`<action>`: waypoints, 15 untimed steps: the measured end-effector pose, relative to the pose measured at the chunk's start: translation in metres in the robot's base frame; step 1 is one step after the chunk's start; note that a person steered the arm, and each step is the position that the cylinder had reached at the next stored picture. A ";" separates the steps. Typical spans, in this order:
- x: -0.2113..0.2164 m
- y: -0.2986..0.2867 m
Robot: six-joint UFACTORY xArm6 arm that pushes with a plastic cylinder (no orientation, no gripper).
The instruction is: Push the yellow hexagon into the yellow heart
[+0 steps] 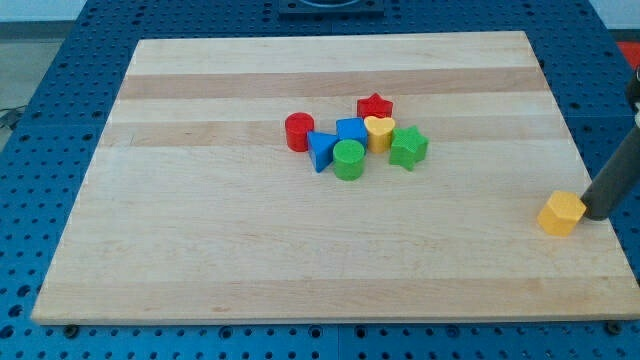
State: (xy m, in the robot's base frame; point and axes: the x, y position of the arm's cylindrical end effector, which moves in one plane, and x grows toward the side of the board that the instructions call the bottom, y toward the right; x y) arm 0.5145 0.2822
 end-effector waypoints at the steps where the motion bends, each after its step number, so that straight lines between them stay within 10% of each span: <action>1: 0.020 -0.011; 5: -0.047 -0.132; 8: 0.009 -0.055; 15: -0.135 -0.170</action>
